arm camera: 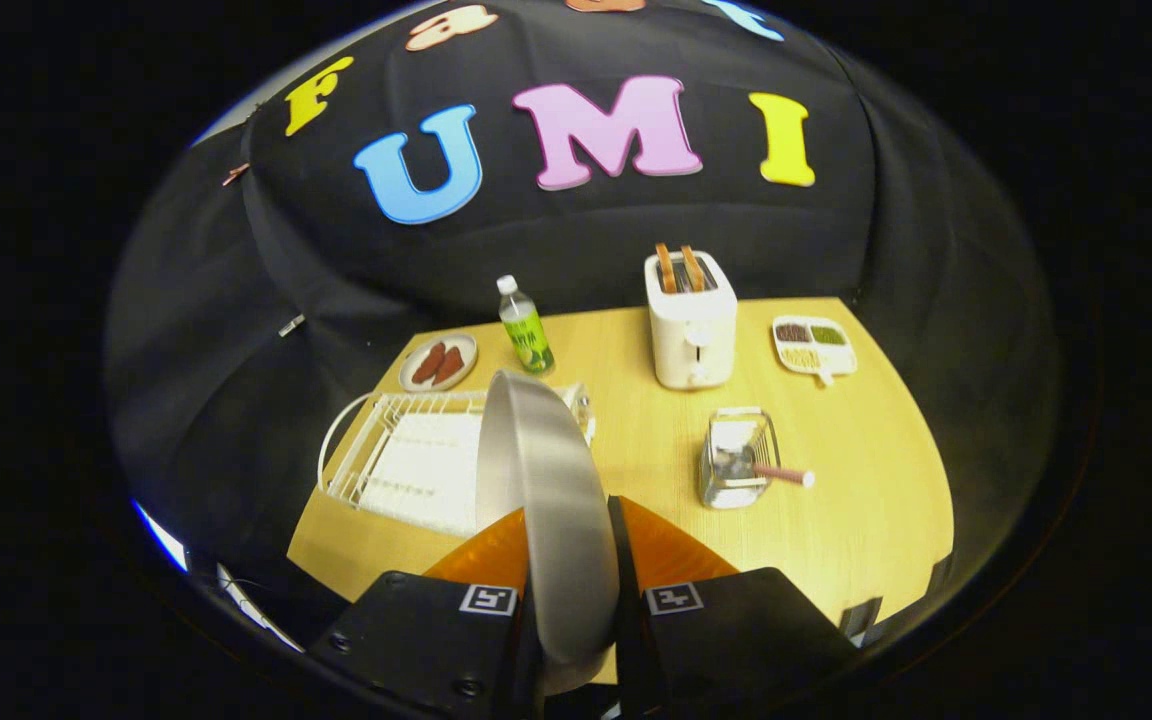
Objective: Take the plate from the dish rack, then take the spoon from the basket and place it into the plate.
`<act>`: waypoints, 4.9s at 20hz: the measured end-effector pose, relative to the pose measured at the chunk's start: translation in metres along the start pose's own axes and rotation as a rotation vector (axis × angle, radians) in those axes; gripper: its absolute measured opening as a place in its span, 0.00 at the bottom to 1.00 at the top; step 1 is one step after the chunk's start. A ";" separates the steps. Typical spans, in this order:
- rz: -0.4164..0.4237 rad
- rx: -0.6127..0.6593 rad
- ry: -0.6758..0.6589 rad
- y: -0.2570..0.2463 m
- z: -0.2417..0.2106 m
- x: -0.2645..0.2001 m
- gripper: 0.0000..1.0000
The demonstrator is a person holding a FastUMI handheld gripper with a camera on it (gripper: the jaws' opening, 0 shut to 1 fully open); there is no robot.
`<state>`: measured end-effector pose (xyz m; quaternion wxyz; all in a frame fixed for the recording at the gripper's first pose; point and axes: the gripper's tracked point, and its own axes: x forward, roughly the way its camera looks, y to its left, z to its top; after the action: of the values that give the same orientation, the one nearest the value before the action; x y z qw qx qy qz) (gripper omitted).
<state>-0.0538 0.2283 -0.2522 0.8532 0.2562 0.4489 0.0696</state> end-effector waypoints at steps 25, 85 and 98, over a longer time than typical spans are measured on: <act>0.011 0.326 0.232 -0.101 -0.140 0.071 0.39; 0.121 -0.197 -0.104 -0.081 0.045 -0.027 0.10; 0.160 -0.203 0.144 -0.076 -0.117 0.000 0.10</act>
<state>-0.1557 0.2067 -0.3451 0.8321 0.1978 0.4778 0.2006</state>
